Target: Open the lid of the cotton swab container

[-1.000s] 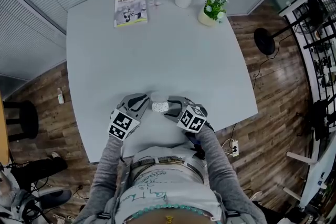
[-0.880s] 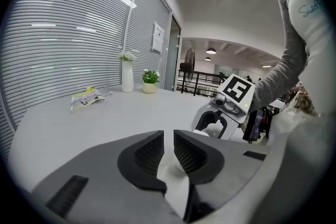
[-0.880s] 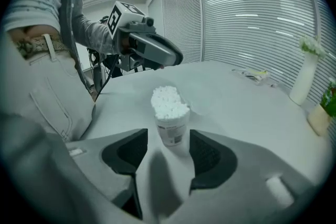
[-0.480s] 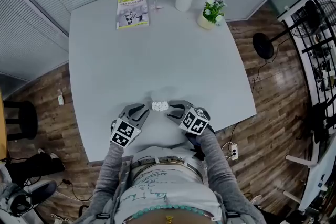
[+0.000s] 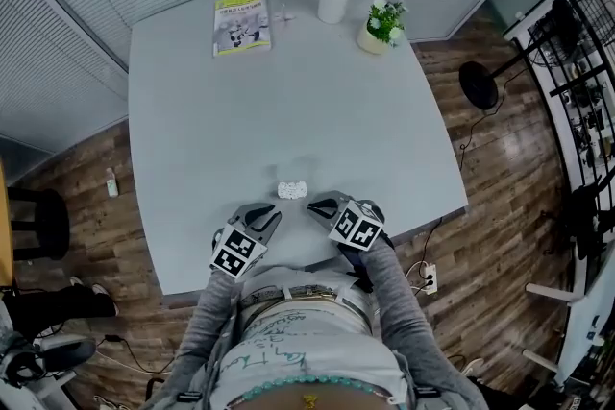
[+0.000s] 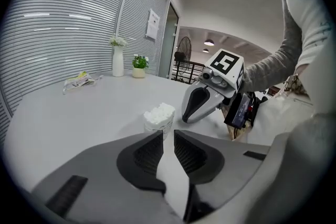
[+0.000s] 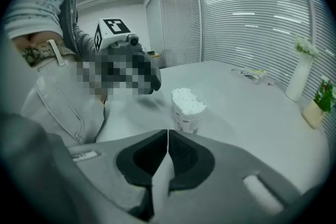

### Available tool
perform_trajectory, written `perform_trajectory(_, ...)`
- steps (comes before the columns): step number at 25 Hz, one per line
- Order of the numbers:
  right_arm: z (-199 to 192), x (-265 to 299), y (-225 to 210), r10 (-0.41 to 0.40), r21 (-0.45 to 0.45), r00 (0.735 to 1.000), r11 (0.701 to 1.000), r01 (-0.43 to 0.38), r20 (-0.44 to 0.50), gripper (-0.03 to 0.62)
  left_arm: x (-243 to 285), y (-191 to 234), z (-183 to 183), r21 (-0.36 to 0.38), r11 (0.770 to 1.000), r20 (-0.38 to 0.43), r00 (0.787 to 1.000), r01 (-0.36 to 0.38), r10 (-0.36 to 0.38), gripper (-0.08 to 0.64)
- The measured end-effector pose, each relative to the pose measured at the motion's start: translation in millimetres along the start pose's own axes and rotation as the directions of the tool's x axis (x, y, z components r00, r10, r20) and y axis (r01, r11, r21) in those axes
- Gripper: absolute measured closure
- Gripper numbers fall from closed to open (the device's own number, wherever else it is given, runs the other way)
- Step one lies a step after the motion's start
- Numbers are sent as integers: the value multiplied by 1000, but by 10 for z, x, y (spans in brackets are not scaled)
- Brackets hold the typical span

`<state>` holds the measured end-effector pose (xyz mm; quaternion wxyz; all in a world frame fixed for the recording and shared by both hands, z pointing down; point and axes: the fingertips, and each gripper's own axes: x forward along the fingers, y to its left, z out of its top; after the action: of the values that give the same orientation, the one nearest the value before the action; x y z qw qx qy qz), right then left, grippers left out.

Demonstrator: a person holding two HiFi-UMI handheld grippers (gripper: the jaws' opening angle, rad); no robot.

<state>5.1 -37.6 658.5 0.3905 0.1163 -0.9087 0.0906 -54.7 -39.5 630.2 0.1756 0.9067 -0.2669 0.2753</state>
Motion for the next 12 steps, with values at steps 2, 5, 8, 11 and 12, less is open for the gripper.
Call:
perform_trajectory(2,41,-12,66,9,-6,1000,1000,-9,14,591,-24,-51,13,9,1000,7,1000,4,-4,520)
perform_trajectory(5,118,-26,136,18,-22,999,1000,-17,41,591,-54,-116,47,21,1000,23,1000,9,-10,549)
perform_trajectory(8,194,-44,180,31,-33,997,999,-28,72,591,-88,-181,117,10,1000,55,998,20,-20,560)
perform_trajectory(11,302,-89,210,37,-33,992,999,-33,119,591,-133,-232,206,-1,1000,87,996,27,-27,561)
perform_trajectory(12,342,-114,212,34,-32,990,999,-30,135,591,-148,-253,235,-1,1000,92,995,29,-29,561)
